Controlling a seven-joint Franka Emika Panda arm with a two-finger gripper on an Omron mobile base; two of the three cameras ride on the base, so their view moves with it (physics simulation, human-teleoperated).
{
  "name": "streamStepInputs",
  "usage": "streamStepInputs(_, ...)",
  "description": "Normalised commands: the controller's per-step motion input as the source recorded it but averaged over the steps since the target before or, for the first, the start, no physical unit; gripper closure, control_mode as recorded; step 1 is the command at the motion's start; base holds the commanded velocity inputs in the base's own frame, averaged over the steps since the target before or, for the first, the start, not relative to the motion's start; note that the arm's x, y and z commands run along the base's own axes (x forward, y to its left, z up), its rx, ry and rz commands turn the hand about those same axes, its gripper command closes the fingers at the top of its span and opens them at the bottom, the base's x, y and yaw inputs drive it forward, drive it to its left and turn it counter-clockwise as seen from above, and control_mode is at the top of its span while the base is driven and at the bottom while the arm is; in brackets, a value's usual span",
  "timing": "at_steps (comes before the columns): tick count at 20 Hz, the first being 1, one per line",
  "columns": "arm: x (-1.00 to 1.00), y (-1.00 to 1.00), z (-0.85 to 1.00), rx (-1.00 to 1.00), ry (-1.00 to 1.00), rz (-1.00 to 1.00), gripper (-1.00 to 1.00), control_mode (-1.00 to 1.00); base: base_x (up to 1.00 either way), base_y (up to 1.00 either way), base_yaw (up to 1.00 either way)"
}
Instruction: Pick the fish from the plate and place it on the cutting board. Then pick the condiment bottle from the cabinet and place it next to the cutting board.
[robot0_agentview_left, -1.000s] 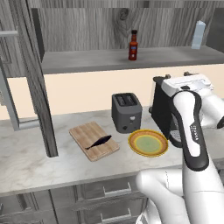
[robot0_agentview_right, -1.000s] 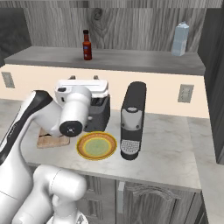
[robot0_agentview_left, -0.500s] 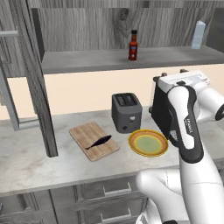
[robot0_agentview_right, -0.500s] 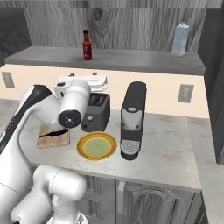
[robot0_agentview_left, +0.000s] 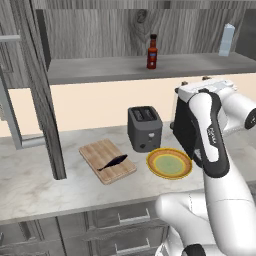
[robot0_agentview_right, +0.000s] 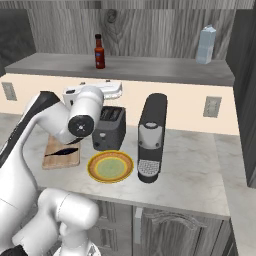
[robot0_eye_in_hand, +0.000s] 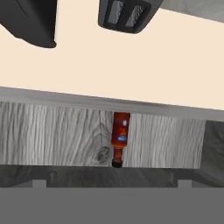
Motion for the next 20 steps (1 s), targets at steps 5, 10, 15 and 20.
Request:
streamStepInputs(5,0.0,0.09,0.4,0.04,0.05,0.0,-1.0,-1.0,0.0,0.0,0.0)
streamStepInputs(10,0.0,0.08,0.42,0.05,0.02,0.0,-1.0,-1.0,0.0,0.0,0.0)
streamStepInputs(15,0.0,0.14,0.22,0.05,0.05,0.0,-1.0,-1.0,0.0,0.0,0.0)
streamStepInputs(20,0.0,0.21,0.01,0.06,0.08,0.02,-1.0,-1.0,0.0,0.0,0.0)
